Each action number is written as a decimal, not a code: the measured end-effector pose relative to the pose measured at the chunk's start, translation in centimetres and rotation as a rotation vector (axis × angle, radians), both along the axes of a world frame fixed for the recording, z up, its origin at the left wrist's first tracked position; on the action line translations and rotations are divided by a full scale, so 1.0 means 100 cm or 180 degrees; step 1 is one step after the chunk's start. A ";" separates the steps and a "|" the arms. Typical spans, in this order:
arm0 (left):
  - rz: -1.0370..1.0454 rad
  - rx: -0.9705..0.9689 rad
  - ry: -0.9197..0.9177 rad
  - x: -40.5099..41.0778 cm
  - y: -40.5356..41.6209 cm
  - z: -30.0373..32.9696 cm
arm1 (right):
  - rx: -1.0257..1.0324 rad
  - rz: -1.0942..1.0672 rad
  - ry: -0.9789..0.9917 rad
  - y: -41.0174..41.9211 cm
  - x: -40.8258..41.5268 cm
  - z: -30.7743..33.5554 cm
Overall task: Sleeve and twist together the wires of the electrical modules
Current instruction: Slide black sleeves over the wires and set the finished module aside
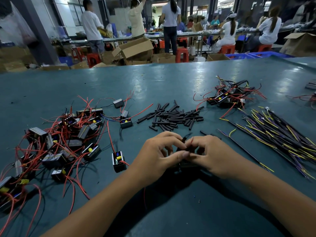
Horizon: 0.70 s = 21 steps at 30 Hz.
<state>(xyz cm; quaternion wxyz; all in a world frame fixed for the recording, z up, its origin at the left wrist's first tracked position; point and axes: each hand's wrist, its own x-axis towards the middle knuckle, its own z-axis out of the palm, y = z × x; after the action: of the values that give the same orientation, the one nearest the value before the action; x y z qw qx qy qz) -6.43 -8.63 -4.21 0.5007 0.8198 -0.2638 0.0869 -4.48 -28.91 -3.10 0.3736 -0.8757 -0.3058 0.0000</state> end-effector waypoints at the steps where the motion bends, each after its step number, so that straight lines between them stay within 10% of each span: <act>1: 0.0052 -0.0072 0.0017 0.002 0.000 -0.001 | -0.0066 -0.0028 -0.0021 -0.002 0.001 0.002; 13: 0.0294 0.0220 0.0036 0.001 0.002 -0.006 | -0.1714 -0.2974 -0.0369 -0.122 0.063 0.012; 21: 0.0268 0.0607 -0.0210 -0.001 0.001 -0.004 | -0.2227 -0.3263 0.0236 -0.141 0.066 0.004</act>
<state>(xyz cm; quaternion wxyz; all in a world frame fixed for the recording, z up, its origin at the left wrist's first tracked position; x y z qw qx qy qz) -6.58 -8.55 -4.58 0.4074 0.8708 -0.2525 0.1093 2.12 -42.98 -2.65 0.0273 -0.9812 0.1849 -0.0488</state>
